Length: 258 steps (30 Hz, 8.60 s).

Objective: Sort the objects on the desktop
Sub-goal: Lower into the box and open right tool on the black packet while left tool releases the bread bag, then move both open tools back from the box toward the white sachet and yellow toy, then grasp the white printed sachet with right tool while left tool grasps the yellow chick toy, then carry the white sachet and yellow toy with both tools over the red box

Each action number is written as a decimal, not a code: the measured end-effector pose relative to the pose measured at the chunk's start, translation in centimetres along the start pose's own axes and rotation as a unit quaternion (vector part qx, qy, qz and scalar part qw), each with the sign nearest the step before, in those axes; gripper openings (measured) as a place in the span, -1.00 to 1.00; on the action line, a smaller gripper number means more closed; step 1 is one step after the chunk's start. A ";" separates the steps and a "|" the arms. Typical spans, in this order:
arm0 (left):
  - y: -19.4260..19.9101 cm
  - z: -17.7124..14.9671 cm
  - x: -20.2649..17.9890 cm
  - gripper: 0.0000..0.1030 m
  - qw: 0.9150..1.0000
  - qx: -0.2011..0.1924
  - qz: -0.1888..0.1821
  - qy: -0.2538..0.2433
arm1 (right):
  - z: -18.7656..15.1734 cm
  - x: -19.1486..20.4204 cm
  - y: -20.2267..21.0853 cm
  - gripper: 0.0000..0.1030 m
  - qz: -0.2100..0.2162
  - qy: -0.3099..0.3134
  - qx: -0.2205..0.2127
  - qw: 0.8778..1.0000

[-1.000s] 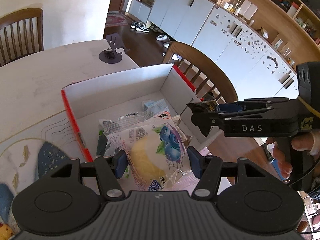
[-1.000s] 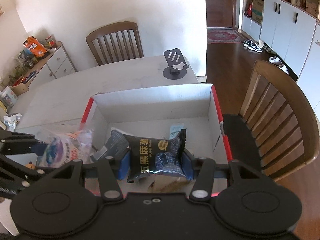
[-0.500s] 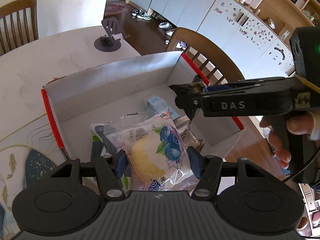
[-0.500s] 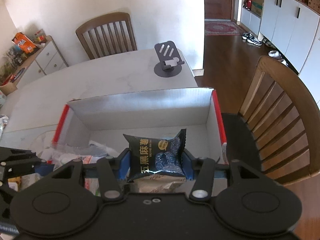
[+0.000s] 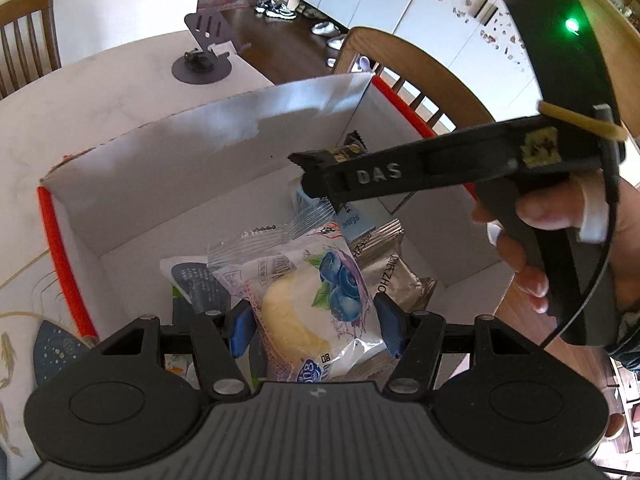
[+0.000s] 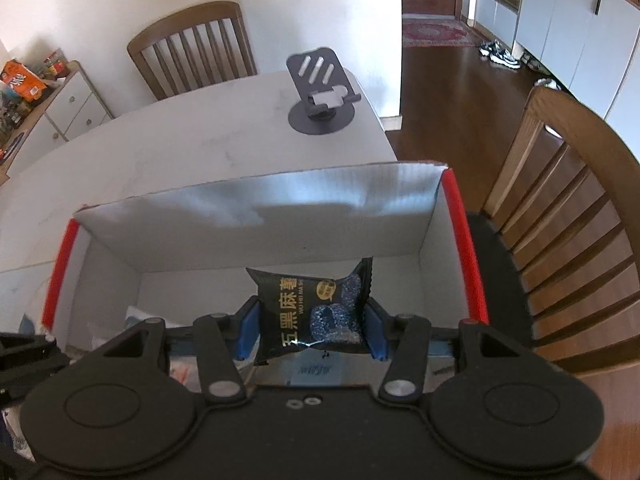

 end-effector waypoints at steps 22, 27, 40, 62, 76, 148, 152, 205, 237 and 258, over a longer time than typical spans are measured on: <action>-2.0 -0.7 1.4 0.18 0.999 0.026 -0.023 0.020 | 1.1 2.0 -3.1 0.06 -0.006 0.051 0.021 0.998; -1.6 -0.6 0.8 0.18 0.999 0.025 -0.019 0.016 | 1.2 2.1 -3.2 0.13 -0.004 0.052 0.023 0.998; 0.3 -0.5 0.6 0.22 0.999 -0.003 -0.027 0.024 | 1.0 1.4 -0.9 0.29 0.007 0.034 0.006 0.999; 5.7 -1.7 -1.2 0.33 0.998 -0.054 -0.022 0.011 | -1.7 0.4 7.9 0.33 0.040 0.009 -0.041 0.998; 9.6 -3.6 -1.8 0.33 0.996 -0.090 -0.015 0.003 | -4.9 1.0 11.7 0.34 0.054 -0.007 -0.065 0.996; 22.0 -20.7 22.7 0.97 0.986 -0.082 0.103 0.103 | -20.4 35.3 9.5 0.62 0.117 0.140 -0.027 0.983; 21.0 -20.8 23.5 0.97 0.987 -0.063 0.097 0.110 | -20.5 36.5 8.4 0.62 0.113 0.150 -0.023 0.982; 16.3 -22.2 23.7 0.95 0.989 0.022 0.101 0.103 | -20.9 34.4 3.9 0.13 0.068 0.163 0.031 0.984; 17.3 -23.1 22.3 -0.15 0.992 0.013 0.089 0.093 | -19.1 30.0 6.9 0.13 0.058 0.113 0.010 0.992; 19.5 -19.8 13.1 -0.14 0.998 -0.018 0.057 0.015 | -17.8 25.8 12.7 0.13 0.062 0.085 -0.031 0.994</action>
Point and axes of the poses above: each gripper's, at about its wrist camera, not at the fingertips, and y roughly against the way its jaws point, x to its left, z to its top, the point moved 4 cm from there along -y, roughly the way its jaws point, and after that the axes turned 6 degrees about -z, right-handed, at the moved point
